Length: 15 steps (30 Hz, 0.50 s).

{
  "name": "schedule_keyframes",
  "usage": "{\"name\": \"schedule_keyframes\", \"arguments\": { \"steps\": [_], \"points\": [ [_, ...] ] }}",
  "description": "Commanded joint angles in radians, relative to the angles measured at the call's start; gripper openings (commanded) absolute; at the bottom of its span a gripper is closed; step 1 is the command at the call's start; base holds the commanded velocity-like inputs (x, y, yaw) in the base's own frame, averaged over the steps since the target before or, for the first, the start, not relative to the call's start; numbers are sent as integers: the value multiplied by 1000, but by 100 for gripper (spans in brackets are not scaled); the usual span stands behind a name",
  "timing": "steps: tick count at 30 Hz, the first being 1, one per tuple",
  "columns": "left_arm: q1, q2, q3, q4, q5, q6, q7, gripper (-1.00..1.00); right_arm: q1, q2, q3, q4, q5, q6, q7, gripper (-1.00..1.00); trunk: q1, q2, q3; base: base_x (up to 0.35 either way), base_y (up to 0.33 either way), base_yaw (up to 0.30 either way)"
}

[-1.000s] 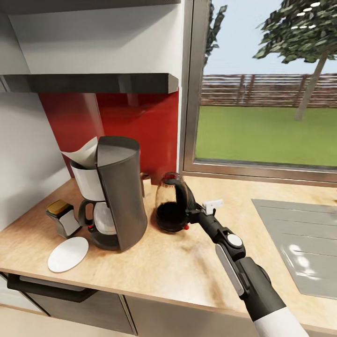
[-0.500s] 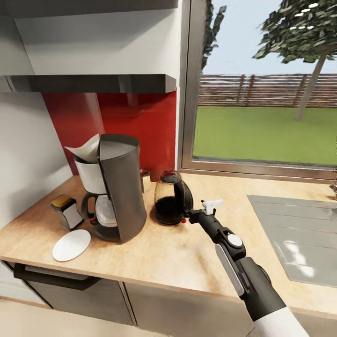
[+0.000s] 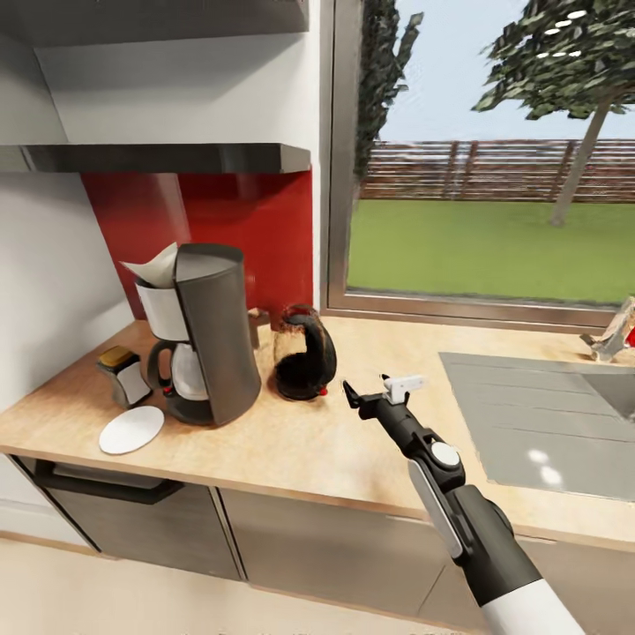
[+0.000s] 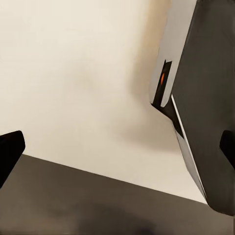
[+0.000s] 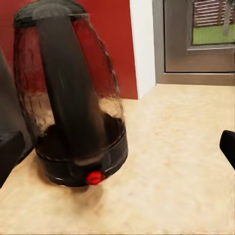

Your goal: Set up a coffee station on the kitchen countertop: keep the coffee maker on the countertop, move the bottle of coffee from the kitchen shelf to the counter next to the coffee maker, place a paper coffee filter on top of the coffee maker, put the saucer next to the coffee maker with the coffee cup on the saucer, and place the electric kettle next to the coffee maker.

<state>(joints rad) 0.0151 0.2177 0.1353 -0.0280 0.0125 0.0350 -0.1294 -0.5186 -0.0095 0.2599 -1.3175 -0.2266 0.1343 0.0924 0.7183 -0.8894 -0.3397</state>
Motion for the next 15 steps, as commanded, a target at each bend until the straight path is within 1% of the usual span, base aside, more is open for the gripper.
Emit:
{"name": "schedule_keyframes", "arguments": {
  "steps": [1,5,7,10,15],
  "points": [
    [1,0,8,-6,3,4,-4,100,0,-4,1,-2,-9,4,1,100,0,-1,-1,-10,-261,0],
    [0,-5,9,-8,4,5,-2,100,0,-4,1,-4,-9,4,2,100,0,-1,-1,7,-223,0],
    [0,-9,9,-9,3,5,-1,100,0,-4,1,-3,-8,4,3,100,0,-1,-1,92,-211,0],
    [0,-14,10,-9,4,4,-1,100,0,-5,1,6,-6,5,1,100,0,-1,-1,154,-231,-186],
    [0,-22,9,-11,5,3,-1,100,0,-7,1,34,-8,4,3,100,0,-1,-1,160,-234,-277]
  ]
}}
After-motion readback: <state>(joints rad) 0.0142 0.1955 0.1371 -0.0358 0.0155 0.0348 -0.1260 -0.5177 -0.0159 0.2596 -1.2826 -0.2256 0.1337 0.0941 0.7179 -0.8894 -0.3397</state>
